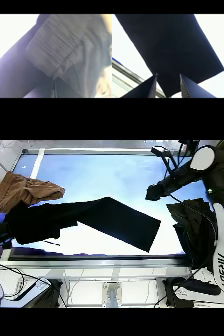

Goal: Fold the clothes and pants, and hang the long-sleeved shirts on hangers.

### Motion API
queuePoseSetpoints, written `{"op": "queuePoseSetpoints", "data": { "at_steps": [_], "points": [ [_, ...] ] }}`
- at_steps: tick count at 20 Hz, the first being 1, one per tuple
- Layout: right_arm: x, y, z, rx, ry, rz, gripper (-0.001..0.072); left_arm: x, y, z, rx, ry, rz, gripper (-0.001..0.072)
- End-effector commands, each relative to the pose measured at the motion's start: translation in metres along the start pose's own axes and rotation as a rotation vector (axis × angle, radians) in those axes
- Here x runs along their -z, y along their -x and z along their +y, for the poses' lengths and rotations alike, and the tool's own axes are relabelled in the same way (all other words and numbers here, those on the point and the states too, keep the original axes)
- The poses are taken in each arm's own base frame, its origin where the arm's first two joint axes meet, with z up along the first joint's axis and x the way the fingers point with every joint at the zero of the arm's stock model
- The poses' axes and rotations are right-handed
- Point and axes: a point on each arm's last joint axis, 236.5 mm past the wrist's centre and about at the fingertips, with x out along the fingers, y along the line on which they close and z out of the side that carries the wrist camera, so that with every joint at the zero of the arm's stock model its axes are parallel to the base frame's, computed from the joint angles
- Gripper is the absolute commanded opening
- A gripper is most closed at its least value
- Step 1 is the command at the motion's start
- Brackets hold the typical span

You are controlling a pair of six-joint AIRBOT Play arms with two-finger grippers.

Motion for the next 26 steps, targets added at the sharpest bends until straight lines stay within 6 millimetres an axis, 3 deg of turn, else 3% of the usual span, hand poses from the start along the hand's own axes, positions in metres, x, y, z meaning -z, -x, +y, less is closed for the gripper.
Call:
{"op": "queuePoseSetpoints", "data": {
  "at_steps": [1, 2, 4, 6, 7, 9, 11, 15, 20, 26],
  "points": [
    [0.031, 0.004, -0.03, 0.084, -0.122, -0.01, 0.0382, -0.036, 0.035, -0.05, 0.1, -0.155, -0.13, 0.002],
    [0.05, -0.01, -0.039, 0.089, -0.176, 0.002, 0.0417, -0.041, 0.044, -0.06, 0.121, -0.172, -0.154, 0.002],
    [0.103, -0.057, -0.055, 0.08, -0.291, 0.061, 0.0417, -0.044, 0.057, -0.072, 0.149, -0.19, -0.177, 0.002],
    [0.144, -0.106, -0.048, -0.034, -0.465, 0.08, 0.0421, -0.041, 0.064, -0.077, 0.164, -0.211, -0.172, 0.0019],
    [0.15, -0.125, -0.044, -0.102, -0.53, 0.047, 0.0468, -0.037, 0.066, -0.08, 0.17, -0.229, -0.161, 0.002],
    [0.139, -0.145, -0.066, -0.127, -0.647, -0.1, 0.0475, -0.031, 0.068, -0.082, 0.176, -0.241, -0.139, 0.002],
    [0.121, -0.146, -0.111, -0.067, -0.756, -0.229, 0.0474, -0.026, 0.067, -0.082, 0.177, -0.243, -0.116, 0.002],
    [0.118, -0.172, -0.147, -0.074, -0.79, -0.185, 0.0474, -0.02, 0.066, -0.081, 0.178, -0.245, -0.092, 0.0019],
    [0.125, -0.221, -0.159, -0.129, -0.81, -0.058, 0.0474, -0.018, 0.066, -0.081, 0.178, -0.246, -0.084, 0.002],
    [0.121, -0.227, -0.166, -0.126, -0.798, -0.061, 0.0472, -0.018, 0.066, -0.081, 0.178, -0.247, -0.081, 0.002]
  ]
}}
